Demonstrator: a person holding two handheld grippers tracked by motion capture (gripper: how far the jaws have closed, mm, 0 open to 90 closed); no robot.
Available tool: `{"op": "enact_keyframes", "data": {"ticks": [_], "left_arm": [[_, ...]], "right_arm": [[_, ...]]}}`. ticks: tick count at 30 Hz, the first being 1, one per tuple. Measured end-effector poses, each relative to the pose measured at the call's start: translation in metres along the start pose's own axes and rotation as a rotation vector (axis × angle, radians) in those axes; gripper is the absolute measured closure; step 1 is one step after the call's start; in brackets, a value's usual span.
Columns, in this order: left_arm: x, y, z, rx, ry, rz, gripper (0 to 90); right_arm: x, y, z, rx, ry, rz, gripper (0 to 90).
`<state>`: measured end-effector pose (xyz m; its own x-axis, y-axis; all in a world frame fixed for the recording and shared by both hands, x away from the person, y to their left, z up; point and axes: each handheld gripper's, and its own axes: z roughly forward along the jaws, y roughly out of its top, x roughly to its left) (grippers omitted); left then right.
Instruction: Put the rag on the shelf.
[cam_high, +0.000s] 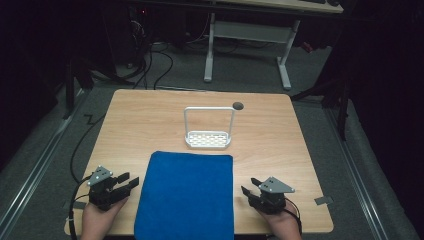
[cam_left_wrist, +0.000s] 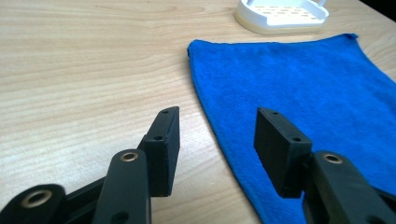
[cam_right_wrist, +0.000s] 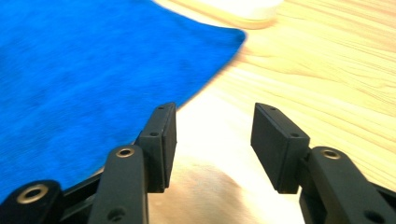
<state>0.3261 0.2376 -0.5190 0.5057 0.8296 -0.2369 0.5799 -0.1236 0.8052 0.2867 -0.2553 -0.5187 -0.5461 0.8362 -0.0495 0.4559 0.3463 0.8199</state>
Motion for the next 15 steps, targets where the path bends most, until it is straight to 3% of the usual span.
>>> {"op": "enact_keyframes", "data": {"ticks": [4, 8, 15], "left_arm": [[-0.007, -0.001, 0.007, 0.028, 0.008, 0.041, 51.3], [-0.011, 0.001, 0.009, 0.025, 0.023, 0.075, 51.4], [-0.013, 0.001, 0.007, 0.028, 0.029, 0.076, 52.5]], "right_arm": [[-0.004, -0.001, -0.002, -0.007, -0.029, 0.004, 54.3], [-0.006, -0.003, -0.002, -0.002, -0.025, 0.008, 55.6], [-0.005, -0.002, -0.002, -0.011, -0.014, 0.006, 58.5]]}}
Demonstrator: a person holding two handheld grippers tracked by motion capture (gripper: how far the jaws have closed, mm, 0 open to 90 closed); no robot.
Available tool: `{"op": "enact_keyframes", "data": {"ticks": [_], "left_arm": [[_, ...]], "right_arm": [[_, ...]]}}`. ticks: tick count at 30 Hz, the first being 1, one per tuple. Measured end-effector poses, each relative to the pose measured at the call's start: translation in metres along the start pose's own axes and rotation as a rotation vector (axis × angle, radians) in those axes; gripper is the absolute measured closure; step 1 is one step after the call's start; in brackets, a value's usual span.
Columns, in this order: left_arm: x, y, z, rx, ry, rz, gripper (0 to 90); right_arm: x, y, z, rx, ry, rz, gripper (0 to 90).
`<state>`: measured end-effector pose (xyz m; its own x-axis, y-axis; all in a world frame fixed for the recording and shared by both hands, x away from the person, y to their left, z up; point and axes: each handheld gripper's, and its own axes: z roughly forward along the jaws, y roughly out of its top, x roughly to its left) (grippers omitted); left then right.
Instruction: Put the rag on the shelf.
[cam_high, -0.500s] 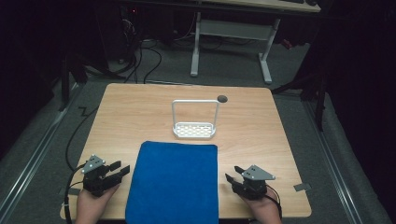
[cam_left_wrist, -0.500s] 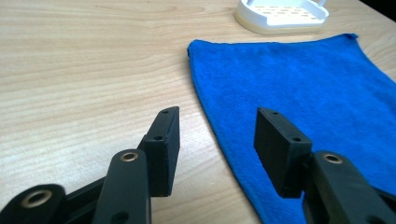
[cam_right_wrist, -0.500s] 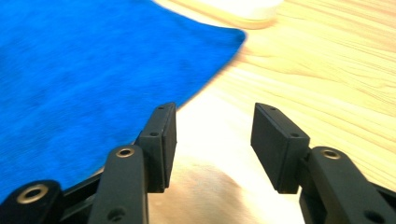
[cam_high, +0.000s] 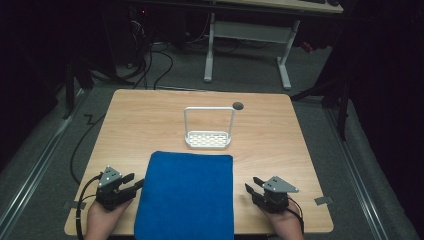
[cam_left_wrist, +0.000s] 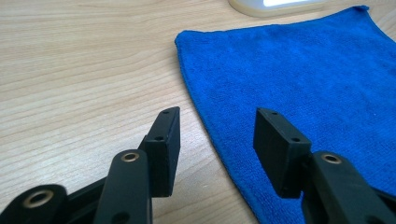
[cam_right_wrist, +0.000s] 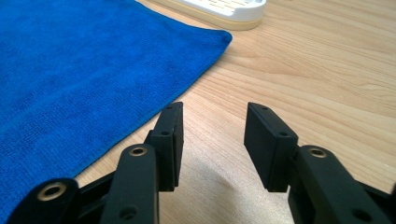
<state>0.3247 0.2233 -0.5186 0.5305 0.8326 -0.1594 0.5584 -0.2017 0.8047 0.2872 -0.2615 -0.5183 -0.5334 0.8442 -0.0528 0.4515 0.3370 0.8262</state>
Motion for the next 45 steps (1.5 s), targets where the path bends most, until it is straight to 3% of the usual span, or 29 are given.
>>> {"op": "enact_keyframes", "data": {"ticks": [6, 10, 14, 18, 20, 22, 27, 36, 37, 40, 43, 45], "left_arm": [[-0.005, 0.002, 0.000, 0.005, -0.031, 0.013, 61.0], [-0.015, 0.003, 0.005, 0.041, -0.076, 0.034, 69.0], [-0.031, 0.003, 0.016, 0.106, -0.101, 0.092, 79.5], [-0.042, 0.000, 0.026, 0.172, -0.094, 0.156, 83.7], [-0.044, -0.001, 0.028, 0.168, -0.096, 0.159, 83.7], [-0.045, 0.000, 0.030, 0.168, -0.106, 0.157, 83.6], [-0.050, -0.001, 0.032, 0.163, -0.125, 0.162, 82.3], [-0.084, 0.005, 0.051, 0.165, -0.223, 0.197, 77.1], [-0.094, 0.005, 0.054, 0.162, -0.245, 0.219, 75.7], [-0.104, 0.004, 0.054, 0.167, -0.265, 0.253, 74.4], [-0.102, 0.004, 0.054, 0.167, -0.277, 0.233, 70.8], [-0.098, 0.004, 0.053, 0.156, -0.269, 0.216, 67.7]], "right_arm": [[0.007, 0.005, 0.003, -0.015, 0.034, -0.006, 61.9], [0.023, 0.017, 0.009, -0.024, 0.109, -0.004, 71.4], [0.039, 0.030, 0.025, 0.042, 0.173, -0.061, 89.9], [0.047, 0.028, 0.040, 0.134, 0.195, -0.110, 90.0], [0.048, 0.025, 0.041, 0.156, 0.192, -0.119, 90.0], [0.045, 0.022, 0.043, 0.172, 0.197, -0.096, 90.0], [0.040, 0.020, 0.041, 0.178, 0.179, -0.095, 90.0], [0.011, 0.009, 0.026, 0.178, 0.102, -0.049, 90.0], [0.002, 0.002, 0.016, 0.180, 0.079, -0.025, 90.0], [-0.004, -0.003, 0.008, 0.186, 0.069, -0.007, 89.7], [-0.006, -0.004, 0.006, 0.188, 0.074, 0.001, 82.7], [-0.005, -0.003, 0.005, 0.157, 0.080, -0.002, 76.5]]}}
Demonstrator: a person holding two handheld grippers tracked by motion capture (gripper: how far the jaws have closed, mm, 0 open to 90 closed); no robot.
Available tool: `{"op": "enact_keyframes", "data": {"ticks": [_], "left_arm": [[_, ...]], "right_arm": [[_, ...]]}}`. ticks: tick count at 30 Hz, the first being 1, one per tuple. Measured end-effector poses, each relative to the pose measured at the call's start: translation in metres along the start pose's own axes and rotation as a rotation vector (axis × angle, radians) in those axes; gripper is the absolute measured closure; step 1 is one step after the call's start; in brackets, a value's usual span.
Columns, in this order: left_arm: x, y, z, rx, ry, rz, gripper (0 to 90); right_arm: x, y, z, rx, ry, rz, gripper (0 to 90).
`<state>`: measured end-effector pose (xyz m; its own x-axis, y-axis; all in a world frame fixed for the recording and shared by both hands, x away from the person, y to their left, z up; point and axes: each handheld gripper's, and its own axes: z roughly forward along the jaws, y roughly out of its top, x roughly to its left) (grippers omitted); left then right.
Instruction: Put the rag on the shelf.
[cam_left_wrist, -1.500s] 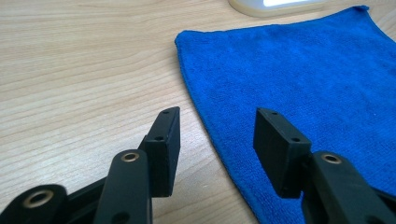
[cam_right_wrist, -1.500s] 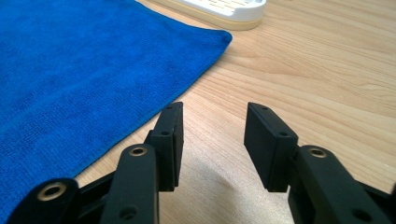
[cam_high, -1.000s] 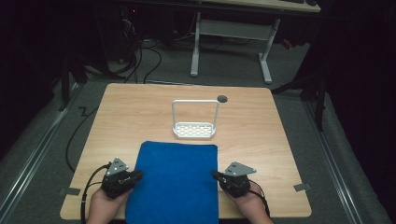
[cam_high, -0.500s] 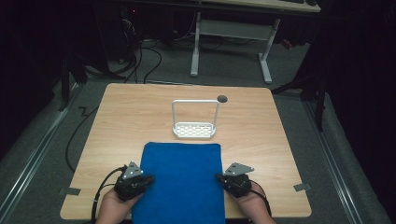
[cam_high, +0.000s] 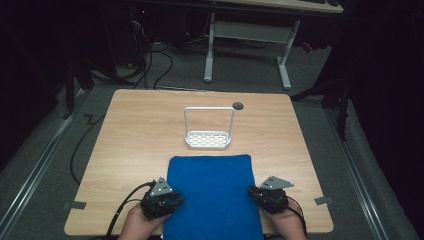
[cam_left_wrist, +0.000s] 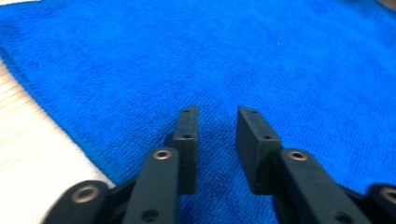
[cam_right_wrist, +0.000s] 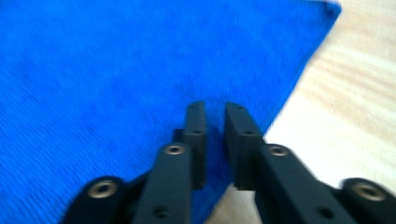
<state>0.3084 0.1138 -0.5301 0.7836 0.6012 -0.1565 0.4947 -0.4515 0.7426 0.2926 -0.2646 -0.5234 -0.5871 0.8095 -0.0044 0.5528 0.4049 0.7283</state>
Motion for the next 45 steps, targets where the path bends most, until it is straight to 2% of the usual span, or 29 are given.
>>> {"op": "enact_keyframes", "data": {"ticks": [4, 9, 11, 15, 19, 20, 21, 22, 24, 26, 27, 30, 35, 36, 37, 40, 41, 43, 44, 45], "left_arm": [[0.015, -0.003, -0.008, -0.039, 0.049, -0.045, 64.0], [0.044, 0.001, -0.016, -0.091, 0.115, -0.132, 58.1], [0.053, 0.004, -0.015, -0.095, 0.131, -0.155, 57.1], [0.068, 0.016, -0.005, -0.101, 0.161, -0.194, 54.4], [0.079, 0.034, 0.014, -0.091, 0.194, -0.188, 53.8], [0.080, 0.035, 0.016, -0.089, 0.202, -0.188, 54.5], [0.084, 0.040, 0.023, -0.076, 0.230, -0.189, 56.1], [0.084, 0.040, 0.023, -0.076, 0.230, -0.189, 60.4], [0.091, 0.046, 0.032, -0.057, 0.230, -0.217, 64.6], [0.092, 0.047, 0.036, -0.068, 0.194, -0.227, 68.1], [0.092, 0.047, 0.036, -0.068, 0.194, -0.227, 68.8], [0.088, 0.046, 0.040, -0.074, 0.223, -0.200, 76.5], [0.084, 0.046, 0.041, -0.064, 0.234, -0.171, 84.6], [0.083, 0.046, 0.041, -0.061, 0.233, -0.168, 86.0], [0.083, 0.046, 0.041, -0.062, 0.235, -0.166, 86.4], [0.084, 0.046, 0.041, -0.063, 0.223, -0.171, 86.6], [0.084, 0.046, 0.041, -0.062, 0.220, -0.170, 86.6], [0.084, 0.046, 0.040, -0.060, 0.216, -0.169, 86.6], [0.085, 0.046, 0.040, -0.061, 0.210, -0.173, 86.6], [0.086, 0.046, 0.040, -0.059, 0.203, -0.178, 86.6]], "right_arm": [[-0.003, 0.001, -0.002, -0.058, 0.003, 0.018, 71.0], [-0.006, 0.002, -0.003, -0.083, -0.010, 0.027, 68.7], [-0.007, 0.002, -0.003, -0.088, -0.008, 0.025, 68.3], [-0.007, 0.004, -0.002, -0.097, 0.004, 0.039, 68.5], [-0.005, 0.004, -0.001, -0.096, 0.013, 0.031, 68.7], [-0.005, 0.005, -0.002, -0.096, 0.015, 0.028, 67.9], [-0.005, 0.005, -0.002, -0.096, 0.016, 0.027, 66.7], [-0.005, 0.005, -0.002, -0.097, 0.019, 0.029, 64.9], [-0.005, 0.005, -0.002, -0.101, 0.019, 0.027, 64.7], [-0.006, 0.005, -0.002, -0.107, 0.021, 0.033, 65.9], [-0.006, 0.005, -0.002, -0.106, 0.019, 0.036, 66.1], [-0.007, 0.006, 0.000, -0.112, 0.010, 0.031, 66.1], [-0.012, 0.015, 0.009, -0.117, -0.028, 0.046, 60.2], [-0.017, 0.021, 0.014, -0.114, -0.039, 0.084, 58.4], [-0.020, 0.024, 0.016, -0.113, -0.044, 0.101, 57.9], [-0.035, 0.038, 0.028, -0.099, -0.112, 0.119, 55.1], [-0.042, 0.042, 0.032, -0.097, -0.129, 0.144, 55.1], [-0.053, 0.050, 0.040, -0.085, -0.138, 0.183, 54.6], [-0.057, 0.054, 0.046, -0.060, -0.132, 0.197, 53.7], [-0.060, 0.056, 0.052, -0.043, -0.136, 0.194, 53.7]]}}
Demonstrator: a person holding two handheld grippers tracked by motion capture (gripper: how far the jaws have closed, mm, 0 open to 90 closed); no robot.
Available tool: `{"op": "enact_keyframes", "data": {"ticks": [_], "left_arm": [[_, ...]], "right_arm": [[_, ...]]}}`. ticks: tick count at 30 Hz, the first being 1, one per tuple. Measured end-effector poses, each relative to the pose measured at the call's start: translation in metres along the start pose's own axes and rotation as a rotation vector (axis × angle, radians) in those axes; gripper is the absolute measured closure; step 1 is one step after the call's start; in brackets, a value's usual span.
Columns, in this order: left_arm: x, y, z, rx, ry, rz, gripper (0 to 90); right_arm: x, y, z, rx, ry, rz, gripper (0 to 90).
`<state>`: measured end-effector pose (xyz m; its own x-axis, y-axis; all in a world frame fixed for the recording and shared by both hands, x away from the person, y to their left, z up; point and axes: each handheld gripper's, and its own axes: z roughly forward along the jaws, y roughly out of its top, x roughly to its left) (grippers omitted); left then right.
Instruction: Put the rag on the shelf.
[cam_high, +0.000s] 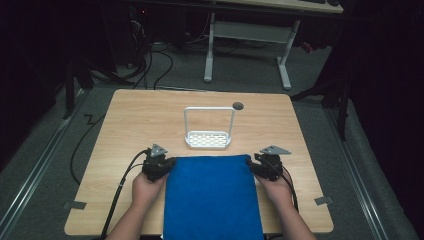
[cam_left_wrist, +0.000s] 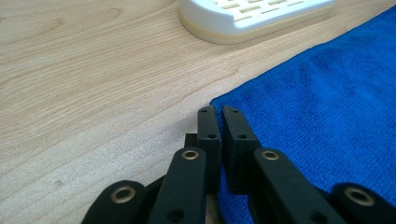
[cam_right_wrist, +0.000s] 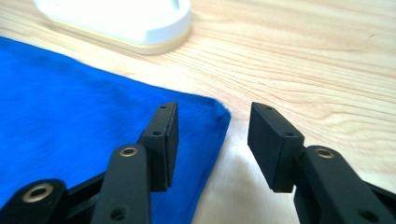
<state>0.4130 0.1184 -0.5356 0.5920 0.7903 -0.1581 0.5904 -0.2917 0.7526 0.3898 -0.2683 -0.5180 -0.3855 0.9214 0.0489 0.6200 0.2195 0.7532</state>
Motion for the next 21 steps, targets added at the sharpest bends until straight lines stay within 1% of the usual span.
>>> {"op": "enact_keyframes", "data": {"ticks": [1, 2, 3, 4, 5, 7, 8, 9, 10, 14, 16, 17, 18, 21], "left_arm": [[0.000, 0.000, 0.000, -0.001, -0.002, -0.003, 86.6], [0.000, 0.000, 0.000, -0.001, -0.002, -0.003, 86.6], [0.001, 0.000, 0.000, -0.002, -0.009, -0.009, 86.6], [0.001, 0.000, 0.000, -0.003, -0.010, -0.011, 86.6], [0.001, 0.000, 0.000, -0.003, -0.012, -0.011, 86.6], [0.001, 0.000, 0.000, -0.002, -0.015, -0.012, 86.6], [0.002, 0.000, 0.000, -0.002, -0.017, -0.011, 86.6], [0.002, 0.000, 0.000, -0.002, -0.018, -0.011, 86.6], [0.001, 0.000, 0.000, -0.002, -0.018, -0.010, 86.6], [0.002, -0.001, -0.001, 0.000, -0.025, -0.006, 86.7], [0.002, -0.001, -0.001, 0.001, -0.029, -0.011, 86.7], [0.002, -0.001, -0.001, 0.001, -0.031, -0.013, 86.7], [0.002, -0.001, -0.001, 0.001, -0.031, -0.013, 86.7], [0.001, -0.002, -0.001, -0.004, -0.027, -0.013, 86.8]], "right_arm": [[0.000, 0.002, 0.007, 0.018, 0.003, -0.001, 53.7], [0.000, 0.002, 0.007, 0.018, 0.003, -0.001, 53.7], [0.003, 0.003, 0.016, 0.035, -0.002, -0.016, 53.6], [0.004, 0.003, 0.018, 0.046, -0.010, -0.026, 53.3], [0.005, 0.002, 0.020, 0.040, -0.024, -0.040, 54.2], [0.005, 0.001, 0.019, 0.041, -0.023, -0.036, 59.9], [0.006, 0.001, 0.018, 0.045, -0.020, -0.041, 61.8], [0.008, 0.001, 0.018, 0.043, -0.020, -0.054, 65.9], [0.009, 0.001, 0.018, 0.042, -0.015, -0.058, 67.6], [0.009, 0.001, 0.019, 0.039, -0.021, -0.043, 75.7], [0.008, 0.001, 0.019, 0.036, -0.015, -0.038, 82.9], [0.009, 0.000, 0.019, 0.034, -0.014, -0.045, 85.7], [0.009, 0.000, 0.019, 0.032, -0.013, -0.054, 87.3], [0.013, 0.000, 0.018, 0.031, -0.025, -0.083, 88.2]]}}
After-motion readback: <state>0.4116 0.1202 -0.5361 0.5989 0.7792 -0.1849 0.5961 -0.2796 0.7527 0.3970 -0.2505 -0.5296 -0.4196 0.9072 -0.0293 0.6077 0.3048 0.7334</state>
